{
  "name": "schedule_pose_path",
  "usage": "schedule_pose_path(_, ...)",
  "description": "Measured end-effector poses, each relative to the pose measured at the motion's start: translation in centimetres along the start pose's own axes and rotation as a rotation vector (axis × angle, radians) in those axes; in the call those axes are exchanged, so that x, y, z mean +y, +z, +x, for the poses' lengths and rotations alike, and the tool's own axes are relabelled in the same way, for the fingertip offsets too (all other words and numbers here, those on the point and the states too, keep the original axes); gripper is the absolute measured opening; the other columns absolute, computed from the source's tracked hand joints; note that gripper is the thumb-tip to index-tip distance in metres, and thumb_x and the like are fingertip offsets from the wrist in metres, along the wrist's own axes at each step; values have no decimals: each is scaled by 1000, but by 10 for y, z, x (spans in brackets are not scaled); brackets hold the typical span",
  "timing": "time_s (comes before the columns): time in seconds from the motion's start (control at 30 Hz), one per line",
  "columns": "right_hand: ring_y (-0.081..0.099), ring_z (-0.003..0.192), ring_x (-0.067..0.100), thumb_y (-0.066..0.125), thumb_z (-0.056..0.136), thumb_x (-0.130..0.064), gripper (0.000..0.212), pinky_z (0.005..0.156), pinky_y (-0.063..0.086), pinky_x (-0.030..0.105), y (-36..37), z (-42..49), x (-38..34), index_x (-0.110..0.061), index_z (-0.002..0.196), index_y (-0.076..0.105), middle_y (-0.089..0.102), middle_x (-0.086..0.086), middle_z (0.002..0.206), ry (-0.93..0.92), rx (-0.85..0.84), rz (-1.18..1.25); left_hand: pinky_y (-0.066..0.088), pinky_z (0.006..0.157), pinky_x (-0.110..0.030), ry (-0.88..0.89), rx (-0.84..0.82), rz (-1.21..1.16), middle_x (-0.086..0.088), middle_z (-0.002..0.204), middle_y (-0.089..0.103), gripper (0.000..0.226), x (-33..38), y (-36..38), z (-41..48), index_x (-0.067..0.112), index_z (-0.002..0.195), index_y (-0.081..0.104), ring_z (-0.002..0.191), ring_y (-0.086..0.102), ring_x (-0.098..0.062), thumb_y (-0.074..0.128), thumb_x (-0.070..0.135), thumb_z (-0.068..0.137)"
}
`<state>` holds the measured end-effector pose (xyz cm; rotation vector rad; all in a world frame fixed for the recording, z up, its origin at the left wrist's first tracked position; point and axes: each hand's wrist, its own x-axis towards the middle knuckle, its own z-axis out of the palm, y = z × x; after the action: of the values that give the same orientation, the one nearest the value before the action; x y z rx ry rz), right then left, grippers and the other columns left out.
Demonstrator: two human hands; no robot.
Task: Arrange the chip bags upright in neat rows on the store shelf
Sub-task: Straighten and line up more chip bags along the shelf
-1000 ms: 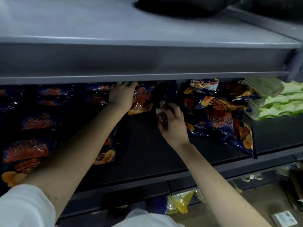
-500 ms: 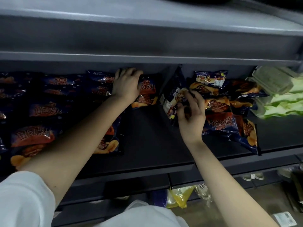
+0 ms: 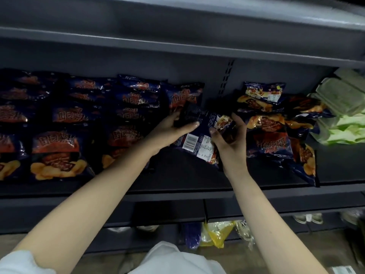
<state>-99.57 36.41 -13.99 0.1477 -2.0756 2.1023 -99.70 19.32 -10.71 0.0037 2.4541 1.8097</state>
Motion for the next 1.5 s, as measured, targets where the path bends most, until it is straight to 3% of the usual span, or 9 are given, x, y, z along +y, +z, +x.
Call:
schedule_pose_path(0.27,35,136,6,77,74,-16,103,113,32,40,2,-16,8,-42,147,10,32,-7,150,65,-239,-79,32,75,6,71,126,32,18,108,50,67,-33,9,-29,16,136,37,101,50,6,72,24,78)
schedule_pose_path(0.5,19,110,-32,69,77,6,89,87,20,-10,4,-10,-13,-17,148,20,31,-13,129,-215,75,-318,30,109,-25,293,381,331,2,138,38,70,-36,37,-59,23,139,33,127,35,-7,69,17,79)
schedule_pose_path(0.67,29,133,1,66,84,-19,81,111,31,23,18,-6,-19,-29,148,18,34,-3,146,15,-50,-167,7,118,-39,485,146,893,9,155,-2,104,-56,48,-67,33,145,-15,142,-4,-12,67,25,80)
schedule_pose_path(0.73,39,133,14,60,82,-39,70,108,38,45,20,-7,-15,-42,143,26,40,-6,146,128,-101,-64,21,116,-42,450,265,820,4,155,13,103,-55,44,-66,33,146,-9,142,12,-16,70,32,80)
schedule_pose_path(0.87,65,102,18,47,97,-26,43,84,55,30,15,-15,-16,-45,135,37,59,-12,115,0,-142,69,49,90,-26,377,456,428,-1,127,56,76,-42,28,-67,32,141,24,112,56,-13,70,31,81)
schedule_pose_path(1.0,54,116,18,46,98,-29,43,99,47,41,7,-8,-14,-38,139,35,53,-22,109,46,-100,64,43,77,-4,235,520,-128,12,104,59,53,-23,14,-61,14,126,43,91,59,10,68,5,80)
schedule_pose_path(1.13,45,128,13,58,85,-51,64,105,40,38,-5,-2,-5,-29,141,37,50,-15,129,217,-356,-82,45,91,-22,107,542,-378,17,98,58,27,-22,8,-56,31,106,49,93,57,-1,61,15,87)
schedule_pose_path(1.33,61,87,3,69,85,-27,14,83,46,26,-16,-5,10,-25,95,60,64,-12,87,227,-536,-239,34,89,-24,26,483,-344,17,103,52,24,-27,19,-45,29,116,47,103,47,-7,53,27,93)
schedule_pose_path(1.5,58,82,39,73,77,-32,41,72,48,41,-20,0,27,-2,95,52,57,17,82,203,-489,-377,29,92,-23,7,398,-77,11,124,48,45,-37,29,-34,24,137,38,116,43,-7,46,38,95)
